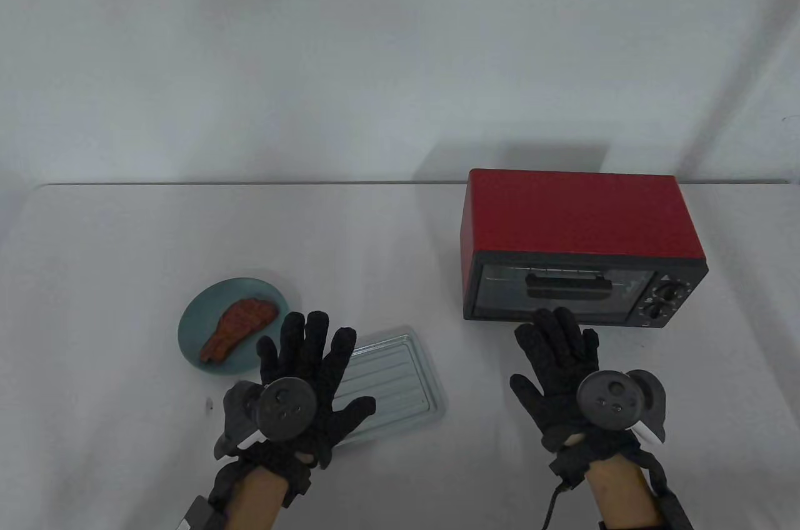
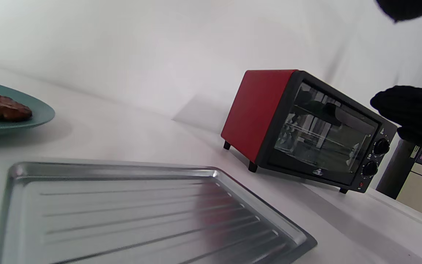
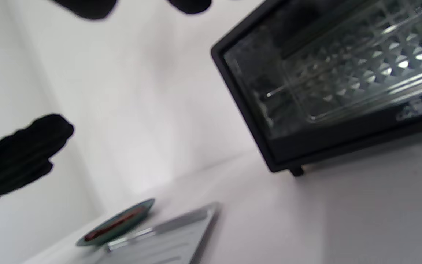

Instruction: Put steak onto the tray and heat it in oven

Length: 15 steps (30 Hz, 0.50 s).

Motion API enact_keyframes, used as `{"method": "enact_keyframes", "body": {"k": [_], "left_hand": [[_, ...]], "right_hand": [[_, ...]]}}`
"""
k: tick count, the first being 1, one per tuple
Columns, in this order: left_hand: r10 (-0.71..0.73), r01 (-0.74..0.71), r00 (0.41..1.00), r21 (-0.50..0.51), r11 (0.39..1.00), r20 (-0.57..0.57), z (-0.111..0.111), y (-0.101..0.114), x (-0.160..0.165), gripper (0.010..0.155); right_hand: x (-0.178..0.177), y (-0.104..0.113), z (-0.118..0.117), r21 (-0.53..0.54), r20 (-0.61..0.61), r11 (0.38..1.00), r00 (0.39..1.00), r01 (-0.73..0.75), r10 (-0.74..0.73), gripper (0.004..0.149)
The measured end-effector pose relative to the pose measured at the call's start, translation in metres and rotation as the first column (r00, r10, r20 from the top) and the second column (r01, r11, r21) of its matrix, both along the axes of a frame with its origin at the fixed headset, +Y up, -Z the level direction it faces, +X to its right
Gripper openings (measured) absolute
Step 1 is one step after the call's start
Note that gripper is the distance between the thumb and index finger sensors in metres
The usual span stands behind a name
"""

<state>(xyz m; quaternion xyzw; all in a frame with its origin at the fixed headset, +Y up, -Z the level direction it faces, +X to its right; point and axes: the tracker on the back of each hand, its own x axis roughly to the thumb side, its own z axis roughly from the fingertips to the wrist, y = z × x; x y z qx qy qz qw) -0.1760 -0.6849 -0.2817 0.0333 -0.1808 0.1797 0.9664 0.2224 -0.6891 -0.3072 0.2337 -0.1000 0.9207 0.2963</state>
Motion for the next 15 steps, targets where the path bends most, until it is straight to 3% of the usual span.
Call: {"method": "enact_keyframes", "body": {"k": [15], "left_hand": [[0.111, -0.111, 0.994, -0.004, 0.994, -0.002, -0.0049, -0.0057, -0.0068, 0.088]], "right_hand": [[0.0069, 0.0012, 0.0013, -0.018, -0.015, 0.990, 0.990, 0.141, -0.141, 0.071]]}}
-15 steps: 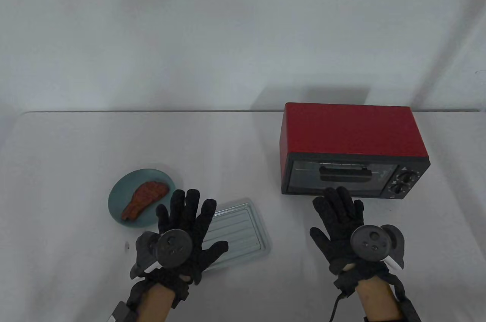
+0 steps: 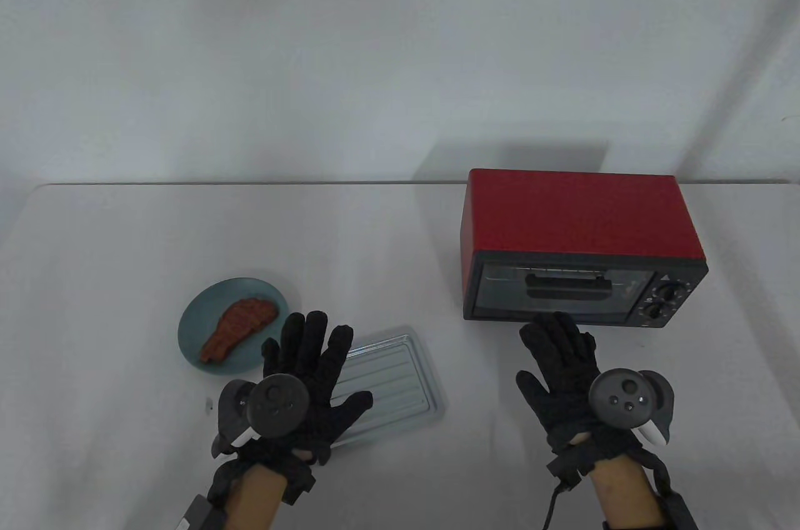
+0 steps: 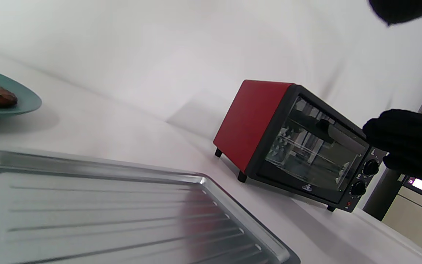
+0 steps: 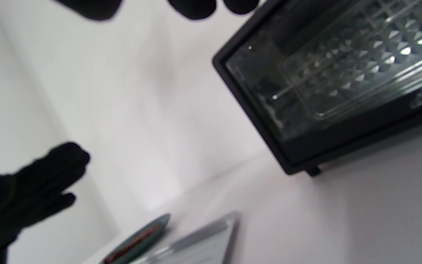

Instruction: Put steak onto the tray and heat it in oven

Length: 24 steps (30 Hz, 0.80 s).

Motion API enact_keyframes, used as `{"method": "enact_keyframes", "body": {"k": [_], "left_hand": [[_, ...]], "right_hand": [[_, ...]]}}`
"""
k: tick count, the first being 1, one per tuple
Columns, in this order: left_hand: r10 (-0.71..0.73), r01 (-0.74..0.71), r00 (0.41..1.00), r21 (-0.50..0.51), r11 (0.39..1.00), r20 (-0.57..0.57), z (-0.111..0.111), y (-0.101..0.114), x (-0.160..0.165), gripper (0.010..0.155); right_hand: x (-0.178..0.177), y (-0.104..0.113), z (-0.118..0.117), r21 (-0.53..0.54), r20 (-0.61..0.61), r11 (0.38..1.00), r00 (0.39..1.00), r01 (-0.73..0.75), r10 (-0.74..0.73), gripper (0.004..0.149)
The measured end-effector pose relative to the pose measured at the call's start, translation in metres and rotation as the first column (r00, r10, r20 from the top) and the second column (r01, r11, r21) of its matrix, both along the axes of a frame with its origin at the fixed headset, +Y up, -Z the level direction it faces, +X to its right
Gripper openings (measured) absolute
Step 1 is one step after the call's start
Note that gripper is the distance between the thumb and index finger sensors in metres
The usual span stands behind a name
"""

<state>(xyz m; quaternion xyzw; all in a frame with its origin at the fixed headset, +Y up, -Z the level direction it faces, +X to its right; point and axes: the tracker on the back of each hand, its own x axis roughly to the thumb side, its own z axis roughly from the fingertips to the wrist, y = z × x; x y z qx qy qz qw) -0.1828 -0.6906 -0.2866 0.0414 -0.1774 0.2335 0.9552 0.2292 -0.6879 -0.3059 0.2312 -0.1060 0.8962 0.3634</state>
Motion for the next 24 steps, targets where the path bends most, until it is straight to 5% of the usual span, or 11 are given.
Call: {"method": "enact_keyframes", "body": {"k": [12, 16, 24], "left_hand": [[0.072, -0.072, 0.997, 0.013, 0.997, -0.008, 0.000, 0.003, -0.008, 0.087], [0.105, -0.105, 0.994, 0.002, 0.994, -0.002, -0.002, 0.004, -0.011, 0.087], [0.138, -0.138, 0.990, -0.018, 0.990, 0.015, -0.003, 0.004, -0.010, 0.087]], "right_hand": [[0.009, 0.018, 0.010, 0.060, -0.001, 0.984, 0.986, 0.169, -0.169, 0.070], [0.045, 0.034, 0.003, 0.158, 0.149, 0.915, 0.907, 0.372, -0.394, 0.068], [0.095, 0.015, -0.034, 0.075, 0.478, 0.791, 0.674, 0.607, -0.563, 0.065]]}}
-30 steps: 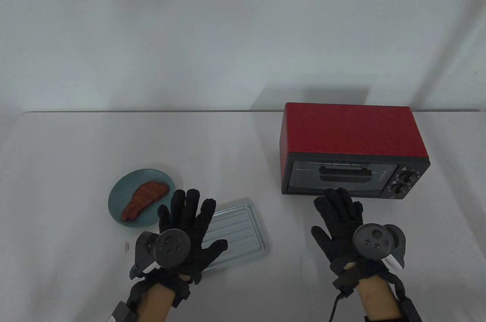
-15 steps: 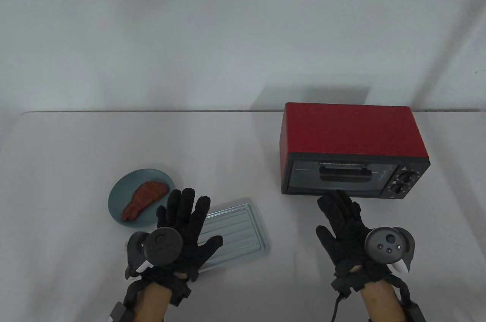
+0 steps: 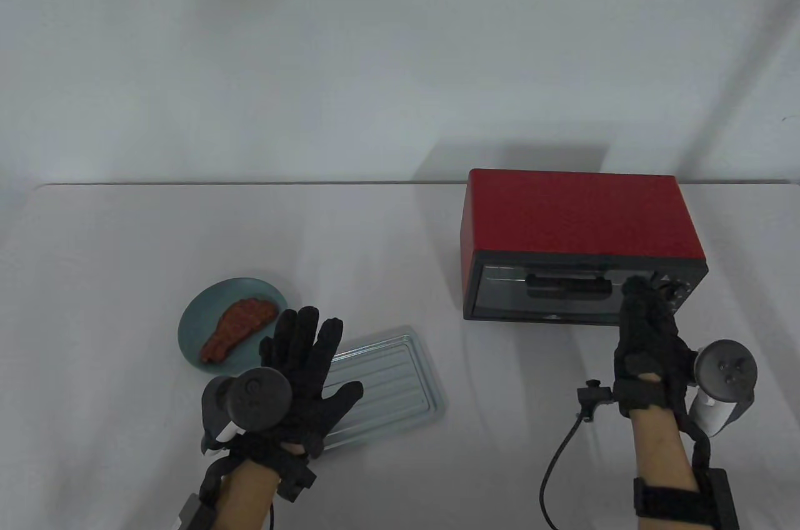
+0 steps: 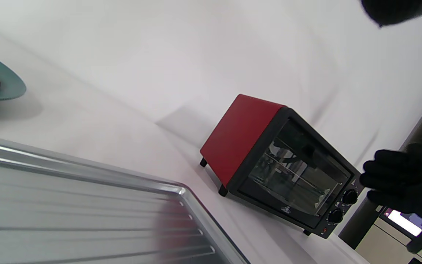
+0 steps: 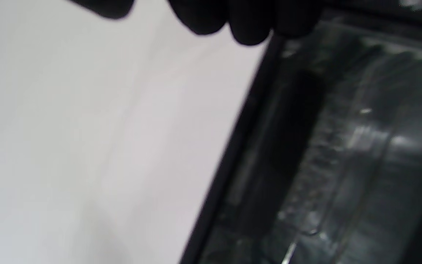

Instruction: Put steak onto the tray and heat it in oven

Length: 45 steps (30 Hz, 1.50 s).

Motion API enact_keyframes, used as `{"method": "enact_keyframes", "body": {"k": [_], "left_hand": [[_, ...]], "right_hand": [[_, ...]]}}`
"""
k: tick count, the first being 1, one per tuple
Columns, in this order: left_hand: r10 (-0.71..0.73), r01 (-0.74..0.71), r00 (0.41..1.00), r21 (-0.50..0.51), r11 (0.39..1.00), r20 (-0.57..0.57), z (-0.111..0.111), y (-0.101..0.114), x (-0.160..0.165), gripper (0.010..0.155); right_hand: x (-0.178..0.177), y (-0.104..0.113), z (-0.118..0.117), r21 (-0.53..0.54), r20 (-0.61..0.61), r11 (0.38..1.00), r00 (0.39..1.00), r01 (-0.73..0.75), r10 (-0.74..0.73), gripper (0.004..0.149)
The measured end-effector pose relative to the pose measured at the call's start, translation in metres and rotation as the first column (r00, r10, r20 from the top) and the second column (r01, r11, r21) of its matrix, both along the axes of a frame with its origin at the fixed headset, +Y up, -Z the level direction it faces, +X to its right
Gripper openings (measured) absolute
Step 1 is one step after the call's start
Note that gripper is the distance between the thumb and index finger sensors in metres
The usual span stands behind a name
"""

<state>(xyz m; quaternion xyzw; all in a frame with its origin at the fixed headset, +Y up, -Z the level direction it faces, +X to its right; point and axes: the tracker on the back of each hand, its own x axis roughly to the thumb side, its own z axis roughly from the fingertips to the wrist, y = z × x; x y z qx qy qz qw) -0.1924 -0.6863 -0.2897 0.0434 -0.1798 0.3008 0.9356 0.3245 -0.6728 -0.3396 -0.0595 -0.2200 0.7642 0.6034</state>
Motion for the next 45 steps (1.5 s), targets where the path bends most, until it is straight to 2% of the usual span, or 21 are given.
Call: {"method": "enact_keyframes", "body": {"k": [4, 9, 13, 19, 25, 30, 35, 45], "left_hand": [[0.008, -0.008, 1.000, -0.007, 1.000, -0.006, 0.000, 0.001, -0.001, 0.086], [0.012, -0.012, 1.000, -0.015, 1.000, -0.006, -0.001, 0.001, -0.002, 0.086], [0.014, -0.014, 1.000, -0.022, 1.000, -0.003, -0.001, 0.001, -0.002, 0.086], [0.015, -0.015, 1.000, -0.027, 1.000, -0.002, -0.002, 0.001, -0.001, 0.086], [0.013, -0.013, 1.000, -0.035, 0.999, -0.005, -0.002, 0.000, -0.001, 0.086], [0.016, -0.016, 1.000, -0.038, 0.999, -0.002, -0.003, 0.000, 0.000, 0.086], [0.012, -0.012, 1.000, -0.046, 0.999, 0.002, -0.003, -0.001, 0.001, 0.085], [0.003, -0.003, 1.000, -0.068, 0.998, 0.003, -0.003, -0.003, 0.003, 0.084]], "right_hand": [[0.007, -0.021, -0.015, -0.157, 0.031, 0.981, 0.994, 0.111, -0.108, 0.065], [0.002, -0.037, -0.027, -0.241, 0.026, 0.958, 0.988, 0.155, -0.153, 0.065], [-0.003, -0.044, -0.032, -0.242, -0.009, 0.943, 0.971, 0.229, -0.238, 0.064], [-0.001, -0.048, -0.033, -0.233, -0.030, 0.941, 0.965, 0.247, -0.260, 0.062], [0.004, -0.054, -0.024, -0.228, -0.034, 0.937, 0.960, 0.265, -0.279, 0.058], [0.009, -0.055, -0.006, -0.235, -0.028, 0.956, 0.982, 0.176, -0.187, 0.058], [0.013, -0.063, 0.008, -0.235, -0.029, 0.959, 0.984, 0.162, -0.173, 0.060], [0.023, -0.077, 0.020, -0.377, -0.042, 0.908, 0.976, 0.181, -0.213, 0.063]]}}
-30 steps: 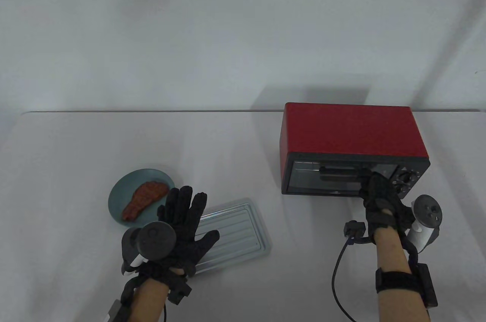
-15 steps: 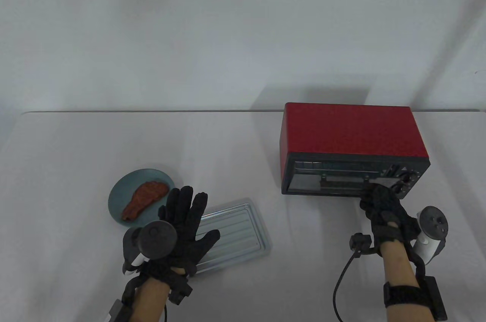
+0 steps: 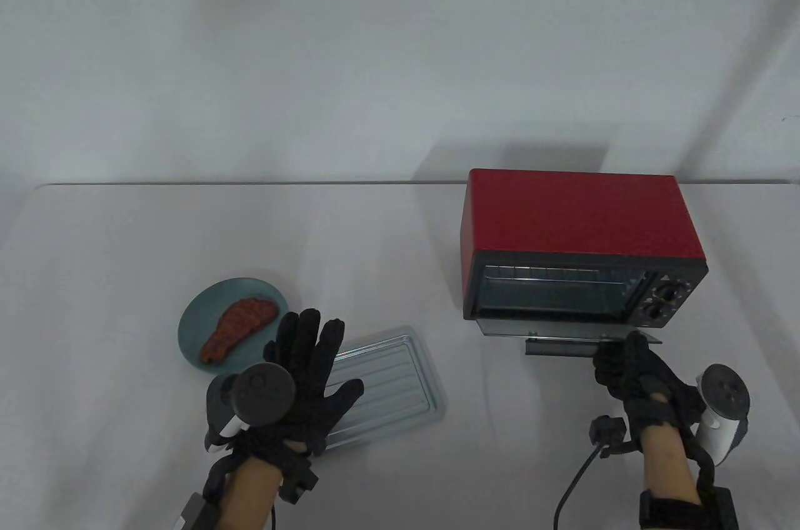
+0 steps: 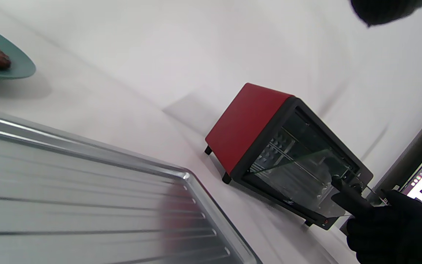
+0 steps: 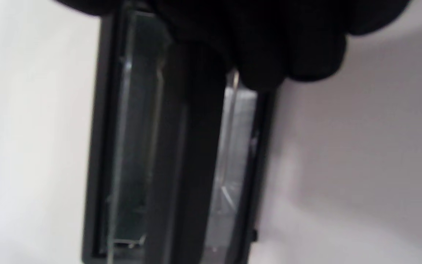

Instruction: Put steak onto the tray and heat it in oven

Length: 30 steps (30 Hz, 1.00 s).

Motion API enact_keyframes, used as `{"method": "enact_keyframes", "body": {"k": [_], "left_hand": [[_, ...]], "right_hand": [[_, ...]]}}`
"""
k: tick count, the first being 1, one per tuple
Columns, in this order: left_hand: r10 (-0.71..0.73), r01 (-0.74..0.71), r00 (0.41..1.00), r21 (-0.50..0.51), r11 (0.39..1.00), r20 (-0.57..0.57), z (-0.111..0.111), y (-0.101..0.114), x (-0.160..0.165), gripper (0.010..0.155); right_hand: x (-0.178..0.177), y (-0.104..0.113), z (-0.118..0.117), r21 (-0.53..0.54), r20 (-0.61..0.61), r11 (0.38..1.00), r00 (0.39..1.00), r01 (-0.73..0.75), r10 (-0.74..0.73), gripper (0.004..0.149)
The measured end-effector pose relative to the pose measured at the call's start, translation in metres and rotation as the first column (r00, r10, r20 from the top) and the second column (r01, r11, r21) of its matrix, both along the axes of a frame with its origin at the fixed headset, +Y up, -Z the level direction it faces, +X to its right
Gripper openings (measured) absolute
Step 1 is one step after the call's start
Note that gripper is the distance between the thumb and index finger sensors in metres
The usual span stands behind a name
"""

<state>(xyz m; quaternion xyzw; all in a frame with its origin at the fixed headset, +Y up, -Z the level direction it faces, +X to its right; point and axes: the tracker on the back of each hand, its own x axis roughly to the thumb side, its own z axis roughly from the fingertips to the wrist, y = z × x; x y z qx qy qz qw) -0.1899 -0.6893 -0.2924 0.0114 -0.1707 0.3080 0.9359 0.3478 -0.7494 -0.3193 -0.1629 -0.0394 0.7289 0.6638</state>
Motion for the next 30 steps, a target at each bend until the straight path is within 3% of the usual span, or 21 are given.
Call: {"method": "enact_keyframes", "body": {"k": [6, 19, 25, 30], "left_hand": [[0.003, -0.003, 1.000, -0.002, 1.000, -0.004, 0.000, 0.000, 0.000, 0.084], [0.002, -0.002, 1.000, -0.015, 1.000, -0.007, 0.000, -0.002, 0.000, 0.084], [0.002, -0.002, 1.000, -0.023, 1.000, -0.006, 0.001, -0.002, 0.000, 0.083], [-0.002, 0.002, 1.000, -0.024, 1.000, -0.001, 0.001, -0.002, 0.000, 0.083]], "right_hand": [[0.002, -0.007, 0.006, -0.103, 0.013, 0.990, 0.995, 0.099, -0.099, 0.063], [0.024, -0.010, 0.022, -0.296, 0.127, 0.941, 0.983, 0.166, -0.134, 0.052], [0.034, -0.015, 0.023, -0.445, 0.056, 0.896, 0.998, 0.016, 0.009, 0.048], [0.034, -0.015, 0.021, -0.499, 0.020, 0.860, 0.991, -0.104, 0.131, 0.047]]}}
